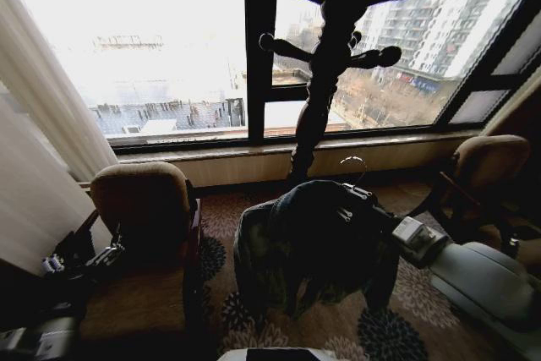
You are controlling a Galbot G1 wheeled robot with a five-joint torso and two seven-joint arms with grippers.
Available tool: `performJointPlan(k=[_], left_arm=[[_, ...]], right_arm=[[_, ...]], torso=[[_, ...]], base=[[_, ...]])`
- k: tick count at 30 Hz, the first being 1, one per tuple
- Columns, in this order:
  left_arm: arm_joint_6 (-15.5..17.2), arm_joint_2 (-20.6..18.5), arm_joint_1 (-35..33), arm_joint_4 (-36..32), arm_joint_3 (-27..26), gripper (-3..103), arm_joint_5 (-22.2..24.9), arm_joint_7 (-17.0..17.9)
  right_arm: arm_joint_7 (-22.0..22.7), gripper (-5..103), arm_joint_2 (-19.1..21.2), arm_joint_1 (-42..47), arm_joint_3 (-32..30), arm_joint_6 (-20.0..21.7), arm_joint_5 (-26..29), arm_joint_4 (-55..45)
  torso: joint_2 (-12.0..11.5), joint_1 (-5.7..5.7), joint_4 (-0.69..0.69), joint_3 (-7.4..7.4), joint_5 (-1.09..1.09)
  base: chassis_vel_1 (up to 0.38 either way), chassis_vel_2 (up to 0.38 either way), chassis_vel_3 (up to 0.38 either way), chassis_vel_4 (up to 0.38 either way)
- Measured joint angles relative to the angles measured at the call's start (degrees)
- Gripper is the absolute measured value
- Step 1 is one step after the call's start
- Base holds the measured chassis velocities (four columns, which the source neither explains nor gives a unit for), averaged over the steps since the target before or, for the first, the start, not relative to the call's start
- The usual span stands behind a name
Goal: Pick up the clothes from the bed and hang them on the clothes hanger.
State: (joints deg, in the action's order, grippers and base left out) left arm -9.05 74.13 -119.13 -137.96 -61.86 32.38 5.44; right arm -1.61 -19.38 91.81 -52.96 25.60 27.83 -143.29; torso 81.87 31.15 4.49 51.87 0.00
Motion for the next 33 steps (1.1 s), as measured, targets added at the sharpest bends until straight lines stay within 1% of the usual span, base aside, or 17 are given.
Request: performJointPlan(k=[1, 2, 4, 6, 7, 8, 10, 12, 13, 15, 18, 26, 29, 33], left_arm=[[0.0, 0.0, 0.0, 0.0, 0.0, 100, 0.0, 0.0], [0.0, 0.0, 0.0, 0.0, 0.0, 100, 0.0, 0.0], [0.0, 0.0, 0.0, 0.0, 0.0, 100, 0.0, 0.0], [0.0, 0.0, 0.0, 0.0, 0.0, 100, 0.0, 0.0], [0.0, 0.0, 0.0, 0.0, 0.0, 100, 0.0, 0.0], [0.0, 0.0, 0.0, 0.0, 0.0, 100, 0.0, 0.0], [0.0, 0.0, 0.0, 0.0, 0.0, 100, 0.0, 0.0], [0.0, 0.0, 0.0, 0.0, 0.0, 100, 0.0, 0.0], [0.0, 0.0, 0.0, 0.0, 0.0, 100, 0.0, 0.0], [0.0, 0.0, 0.0, 0.0, 0.0, 100, 0.0, 0.0], [0.0, 0.0, 0.0, 0.0, 0.0, 100, 0.0, 0.0], [0.0, 0.0, 0.0, 0.0, 0.0, 100, 0.0, 0.0], [0.0, 0.0, 0.0, 0.0, 0.0, 100, 0.0, 0.0], [0.0, 0.0, 0.0, 0.0, 0.0, 100, 0.0, 0.0]], right_arm=[[0.1, 33, 1.4, -2.2, 0.0, 0.3, 1.5, 0.0], [0.1, 33, 1.4, -2.2, 0.0, 0.3, 1.5, 0.0], [0.4, 33, 3.2, -5.7, 0.8, 0.7, 3.4, 0.0], [1.4, 33, 6.3, -12.4, 5.8, 1.5, 6.8, 0.0], [1.4, 33, 6.3, -12.4, 5.8, 1.5, 6.8, 0.0], [1.7, 33, 8.8, -17.3, 8.2, 1.4, 9.1, 0.0], [1.9, 33, 10.2, -20.1, 8.2, 0.4, 9.4, -0.1], [1.9, 33, 10.6, -20.6, 8.1, 0.1, 9.4, -0.1], [1.6, 32, 10.7, -20.7, 8.1, 0.0, 8.9, -0.1], [1.2, 32, 10.9, -20.9, 8.0, -0.9, 7.1, 0.0], [0.8, 32, 10.9, -20.9, 8.0, -1.4, 6.0, 0.0], [-0.6, 32, 11.5, -21.7, 4.5, -4.6, 2.9, 0.0], [-0.6, 32, 11.6, -21.8, 3.8, -5.2, 2.7, 0.0], [-0.6, 32, 11.2, -21.8, 1.3, -6.0, 3.0, 0.0]], torso=[[0.0, 0.01, 0.00, 0.00, 0.00], [0.0, 0.01, 0.00, 0.00, 0.00], [0.0, 0.01, 0.01, 0.00, 0.00], [0.0, 0.00, 0.02, 0.00, 0.00], [0.0, 0.00, 0.02, 0.00, 0.00], [0.0, 0.00, -0.03, 0.01, 0.00], [0.0, 0.00, -0.01, 0.00, -0.05], [0.0, 0.00, 0.00, 0.00, -0.05], [0.0, 0.01, 0.02, 0.00, 0.01], [0.0, 0.00, 0.01, 0.00, 0.00], [0.0, 0.00, 0.01, 0.00, 0.01], [0.0, 0.00, 0.00, 0.00, -0.01], [0.0, 0.00, 0.00, 0.00, -0.01], [0.0, 0.00, 0.00, 0.00, 0.00]], base=[[0.000, 0.000, 0.000, 0.000], [0.000, 0.000, 0.000, 0.000], [0.000, 0.000, 0.000, 0.000], [0.000, 0.000, 0.000, 0.000], [0.000, 0.000, 0.000, 0.000], [0.000, 0.000, 0.000, 0.000], [0.000, 0.000, 0.000, 0.000], [0.000, 0.000, 0.000, 0.000], [0.000, 0.000, 0.000, 0.000], [0.000, 0.000, 0.000, 0.000], [0.000, 0.000, 0.000, 0.000], [0.000, 0.000, 0.000, 0.000], [0.000, 0.000, 0.000, 0.000], [0.000, 0.000, 0.000, 0.000]])
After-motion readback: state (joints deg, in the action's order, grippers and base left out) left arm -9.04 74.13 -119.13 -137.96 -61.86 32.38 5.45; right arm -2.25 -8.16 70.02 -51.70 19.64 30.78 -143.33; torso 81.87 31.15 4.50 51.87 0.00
